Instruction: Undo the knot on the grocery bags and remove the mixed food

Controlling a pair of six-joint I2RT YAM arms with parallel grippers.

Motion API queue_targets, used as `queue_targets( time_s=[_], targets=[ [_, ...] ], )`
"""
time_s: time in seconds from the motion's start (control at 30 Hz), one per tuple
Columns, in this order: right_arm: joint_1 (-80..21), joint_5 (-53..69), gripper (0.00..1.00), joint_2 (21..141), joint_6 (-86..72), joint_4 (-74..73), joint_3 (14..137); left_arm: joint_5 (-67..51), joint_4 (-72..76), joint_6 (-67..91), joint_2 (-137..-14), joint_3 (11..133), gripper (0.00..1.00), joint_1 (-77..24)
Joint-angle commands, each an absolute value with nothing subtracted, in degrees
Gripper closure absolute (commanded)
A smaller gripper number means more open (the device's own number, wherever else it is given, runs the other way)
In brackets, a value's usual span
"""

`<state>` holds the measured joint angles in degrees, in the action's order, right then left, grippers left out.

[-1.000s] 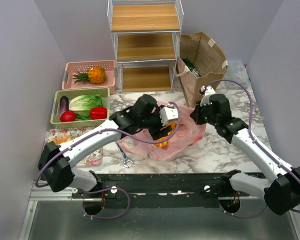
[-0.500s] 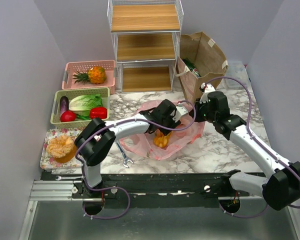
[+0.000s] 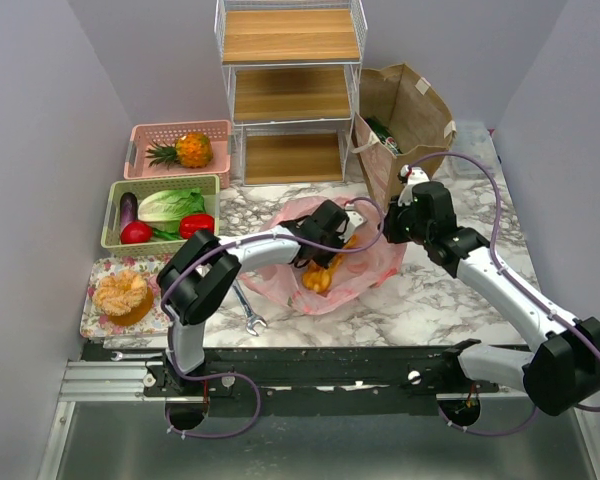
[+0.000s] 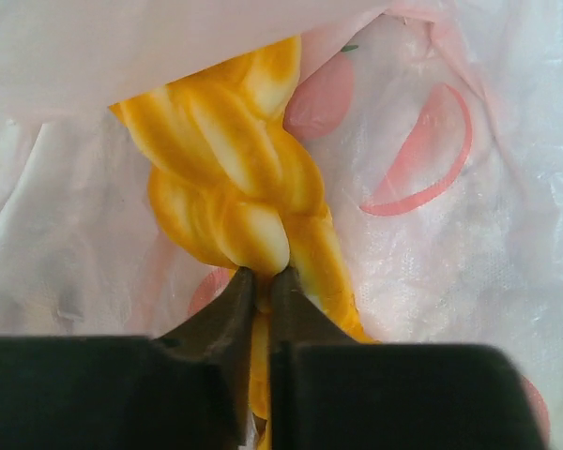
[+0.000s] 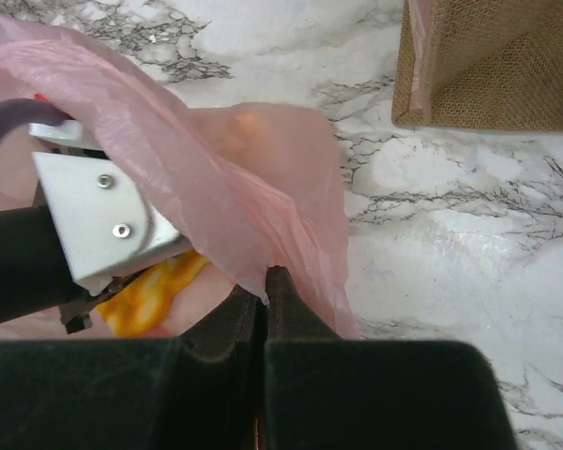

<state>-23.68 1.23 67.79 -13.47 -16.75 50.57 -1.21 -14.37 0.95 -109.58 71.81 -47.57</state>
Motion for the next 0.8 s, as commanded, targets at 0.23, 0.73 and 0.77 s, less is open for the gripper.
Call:
queue_targets(
  time_s=[0.23,0.73,0.77],
  targets=[
    [-23.9,-5.1,0.99,68.0,-12.5,-14.7,50.4,-9.2,-22.8,-8.5,-91.1,69.3,1.0,-46.9],
    [-23.9,-4.0,0.99,68.3,-12.3,-14.1,50.7,-25.5,-17.7,-23.4,-72.3,57.7,1.0,-46.9],
    [-23.9,-3.4,0.99,68.4,-12.3,-14.2,50.6,-27.2,-16.1,-21.7,-71.5,58.6,1.0,-47.0]
  ],
)
